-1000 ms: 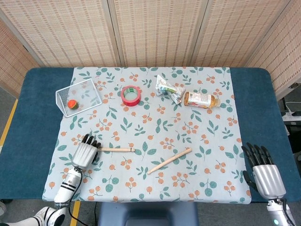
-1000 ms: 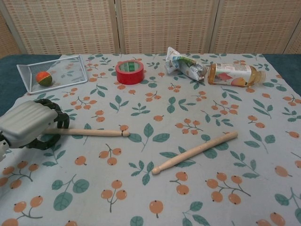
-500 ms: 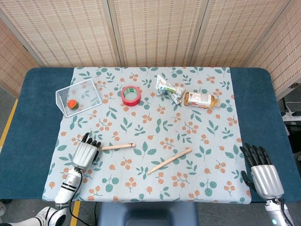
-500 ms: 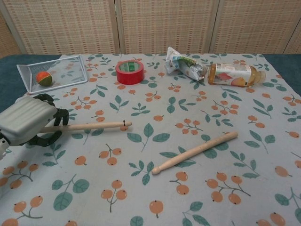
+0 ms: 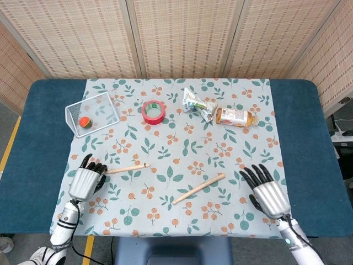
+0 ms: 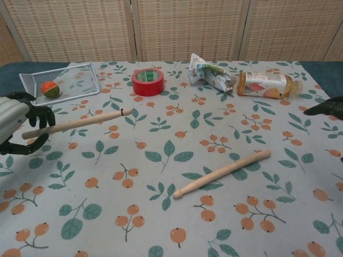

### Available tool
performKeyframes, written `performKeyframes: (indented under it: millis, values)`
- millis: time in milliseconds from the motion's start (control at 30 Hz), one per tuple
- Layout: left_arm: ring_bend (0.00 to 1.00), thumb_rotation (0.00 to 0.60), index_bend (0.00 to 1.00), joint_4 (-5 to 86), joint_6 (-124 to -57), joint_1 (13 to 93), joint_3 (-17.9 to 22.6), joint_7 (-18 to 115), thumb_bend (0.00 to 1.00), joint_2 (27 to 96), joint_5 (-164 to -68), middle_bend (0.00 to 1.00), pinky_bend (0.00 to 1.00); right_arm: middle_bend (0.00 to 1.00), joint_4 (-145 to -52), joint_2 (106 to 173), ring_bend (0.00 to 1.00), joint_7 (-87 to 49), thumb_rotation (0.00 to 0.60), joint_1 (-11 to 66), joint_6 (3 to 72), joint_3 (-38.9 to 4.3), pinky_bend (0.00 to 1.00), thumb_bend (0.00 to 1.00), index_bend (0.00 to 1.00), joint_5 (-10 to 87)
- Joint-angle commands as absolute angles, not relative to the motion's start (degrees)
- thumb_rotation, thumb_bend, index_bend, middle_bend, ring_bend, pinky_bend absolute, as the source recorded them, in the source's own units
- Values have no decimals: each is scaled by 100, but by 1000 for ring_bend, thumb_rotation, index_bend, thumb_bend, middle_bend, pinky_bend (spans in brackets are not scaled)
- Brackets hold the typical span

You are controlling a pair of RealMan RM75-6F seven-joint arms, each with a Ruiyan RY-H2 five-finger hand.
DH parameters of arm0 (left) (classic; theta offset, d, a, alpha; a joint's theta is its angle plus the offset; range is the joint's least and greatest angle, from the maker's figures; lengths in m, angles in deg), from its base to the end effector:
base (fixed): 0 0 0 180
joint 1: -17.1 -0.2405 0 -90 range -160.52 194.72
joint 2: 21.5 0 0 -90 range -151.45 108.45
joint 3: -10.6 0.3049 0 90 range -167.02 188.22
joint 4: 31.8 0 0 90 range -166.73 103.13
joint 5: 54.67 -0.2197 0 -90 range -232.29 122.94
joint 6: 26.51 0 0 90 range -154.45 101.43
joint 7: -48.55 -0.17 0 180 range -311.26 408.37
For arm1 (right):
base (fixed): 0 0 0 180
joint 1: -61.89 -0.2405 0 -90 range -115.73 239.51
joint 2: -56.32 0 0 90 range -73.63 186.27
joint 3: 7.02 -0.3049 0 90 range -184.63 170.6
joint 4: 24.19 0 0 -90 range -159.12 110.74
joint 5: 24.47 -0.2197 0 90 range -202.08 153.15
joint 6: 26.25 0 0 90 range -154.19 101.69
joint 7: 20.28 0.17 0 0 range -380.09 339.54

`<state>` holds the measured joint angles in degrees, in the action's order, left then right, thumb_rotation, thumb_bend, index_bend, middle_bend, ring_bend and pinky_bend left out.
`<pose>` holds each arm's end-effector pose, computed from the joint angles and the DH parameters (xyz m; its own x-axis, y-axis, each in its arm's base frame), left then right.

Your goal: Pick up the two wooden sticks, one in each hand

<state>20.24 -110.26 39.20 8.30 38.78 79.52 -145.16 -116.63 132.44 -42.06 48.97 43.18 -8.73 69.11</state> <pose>-0.3109 0.3167 -0.0240 0.5812 -0.1508 0.7997 0.7442 -0.2992 -0.5973 -0.2945 -0.2390 0.0425 0.6050 -0.1443 0.7830 -0.7692 -0.3599 0.5280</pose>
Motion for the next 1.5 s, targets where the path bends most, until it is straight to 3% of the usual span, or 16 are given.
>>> performKeyframes:
  millis: [33,300,667,1067,1400,1500]
  values:
    - [478,600,848,1998,-11055,3859,816,3921,531,7886,-14465,852,207,107,-11395,13943,0,-4853,600,4073,3242,-1213,0,375,142,6488]
    - [478,600,848,1966,-11049,3802,801,4002,531,7808,-14421,852,208,183,-10872,14725,0,-5393,600,3557,2813,-1192,2,375,243,6365]
    - [479,600,848,1932,-11019,3818,803,4090,532,7797,-14449,853,207,301,-10527,15067,38,-5718,600,3432,2883,-1080,32,375,414,6131]
    - [480,600,848,1889,-10967,3825,802,4103,531,7790,-14444,853,208,544,-10250,15279,304,-5830,600,3441,3199,-971,181,375,662,6062]
    - [481,600,850,1885,-10937,3831,799,4054,531,7795,-14439,855,208,547,-10351,15159,307,-6019,600,3426,3186,-863,182,375,622,5905]
    - [481,600,850,1878,-10921,3833,802,4050,531,7797,-14436,855,207,624,-10333,15172,391,-6001,600,3439,3282,-842,204,375,710,5935]
